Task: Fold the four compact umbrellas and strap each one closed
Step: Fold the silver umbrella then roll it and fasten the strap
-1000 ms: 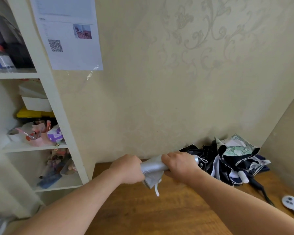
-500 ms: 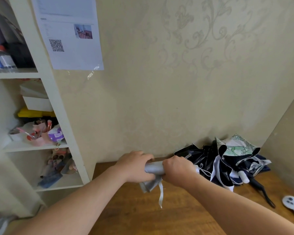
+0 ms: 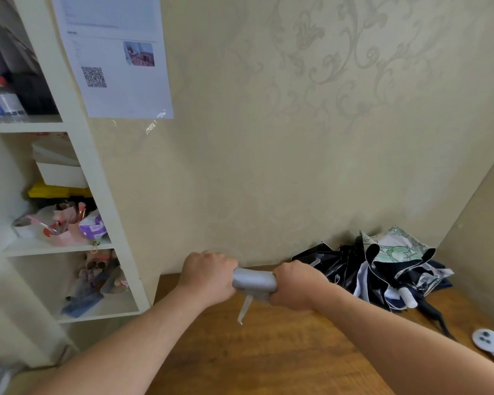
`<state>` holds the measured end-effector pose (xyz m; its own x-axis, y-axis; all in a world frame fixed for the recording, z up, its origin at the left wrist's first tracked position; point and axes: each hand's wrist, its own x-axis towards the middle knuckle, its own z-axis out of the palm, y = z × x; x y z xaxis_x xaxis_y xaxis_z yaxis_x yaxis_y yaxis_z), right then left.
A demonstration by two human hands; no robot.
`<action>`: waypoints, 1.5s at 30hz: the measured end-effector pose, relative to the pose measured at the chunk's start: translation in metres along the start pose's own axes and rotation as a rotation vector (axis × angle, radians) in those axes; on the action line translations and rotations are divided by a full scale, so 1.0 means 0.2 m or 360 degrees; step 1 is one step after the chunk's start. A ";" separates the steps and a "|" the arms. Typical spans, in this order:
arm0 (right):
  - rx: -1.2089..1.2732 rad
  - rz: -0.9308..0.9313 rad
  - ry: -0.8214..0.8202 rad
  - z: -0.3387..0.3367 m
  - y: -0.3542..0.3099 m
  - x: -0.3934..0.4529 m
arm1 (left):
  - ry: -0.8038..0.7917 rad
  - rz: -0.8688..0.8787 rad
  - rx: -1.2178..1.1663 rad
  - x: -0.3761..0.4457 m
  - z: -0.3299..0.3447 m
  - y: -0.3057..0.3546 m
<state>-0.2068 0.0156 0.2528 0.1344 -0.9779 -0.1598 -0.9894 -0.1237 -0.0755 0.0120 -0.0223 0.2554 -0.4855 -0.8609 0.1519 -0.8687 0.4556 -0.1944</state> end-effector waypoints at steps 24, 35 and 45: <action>-0.0259 -0.0138 0.0230 0.04 0.06 -0.04 | -0.0874 -0.0025 -0.0912 0.00 -0.07 0.07; -0.0129 0.0030 -0.0086 0.12 -0.02 -0.09 | -0.0798 0.0208 -0.0534 0.01 0.00 0.07; 0.0125 0.0104 -0.0029 -0.32 0.07 0.13 | -0.0022 0.0262 -0.0281 0.29 -0.25 -0.04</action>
<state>-0.2201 -0.0211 0.3098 0.0711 -0.9802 -0.1846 -0.9889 -0.0452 -0.1413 -0.0144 -0.0654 0.3147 -0.6218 -0.7741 0.1188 -0.7821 0.6217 -0.0427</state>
